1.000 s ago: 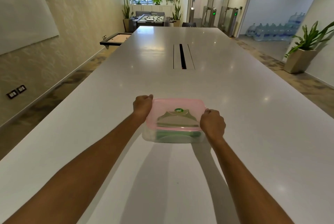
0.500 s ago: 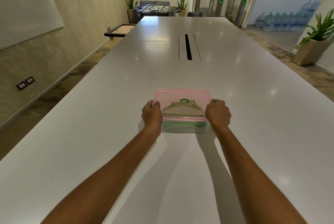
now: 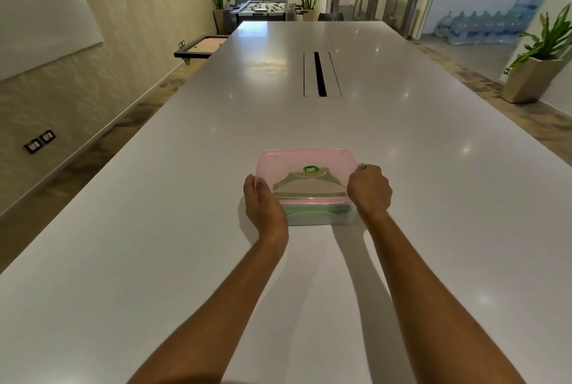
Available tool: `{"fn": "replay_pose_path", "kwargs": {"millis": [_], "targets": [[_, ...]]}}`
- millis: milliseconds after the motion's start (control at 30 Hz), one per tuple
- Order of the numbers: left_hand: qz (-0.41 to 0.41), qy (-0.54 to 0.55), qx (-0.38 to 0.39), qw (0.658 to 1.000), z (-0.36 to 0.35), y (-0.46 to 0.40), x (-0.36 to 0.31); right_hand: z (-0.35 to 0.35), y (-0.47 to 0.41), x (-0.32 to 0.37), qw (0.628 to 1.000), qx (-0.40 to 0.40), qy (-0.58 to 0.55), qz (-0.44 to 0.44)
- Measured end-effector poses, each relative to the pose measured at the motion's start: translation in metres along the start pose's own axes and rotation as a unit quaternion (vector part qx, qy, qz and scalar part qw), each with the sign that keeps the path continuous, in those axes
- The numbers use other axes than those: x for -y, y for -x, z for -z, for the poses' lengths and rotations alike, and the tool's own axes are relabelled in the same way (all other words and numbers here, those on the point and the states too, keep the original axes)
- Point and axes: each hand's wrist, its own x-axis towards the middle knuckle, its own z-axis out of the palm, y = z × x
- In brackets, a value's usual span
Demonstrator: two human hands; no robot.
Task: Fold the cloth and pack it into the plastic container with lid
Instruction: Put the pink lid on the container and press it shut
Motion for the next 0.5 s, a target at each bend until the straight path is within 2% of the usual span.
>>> {"fn": "replay_pose_path", "kwargs": {"millis": [133, 267, 500], "targets": [[-0.004, 0.025, -0.043, 0.999, -0.005, -0.001, -0.001, 0.002, 0.000, -0.001, 1.000, -0.002, 0.008, 0.002], [-0.014, 0.030, -0.049, 0.998, -0.003, -0.004, 0.003, -0.001, -0.001, -0.001, 1.000, -0.004, 0.008, 0.007], [-0.025, -0.013, -0.002, 1.000, 0.007, -0.012, 0.007, -0.001, 0.000, -0.004, 1.000, 0.000, -0.012, 0.004]]}}
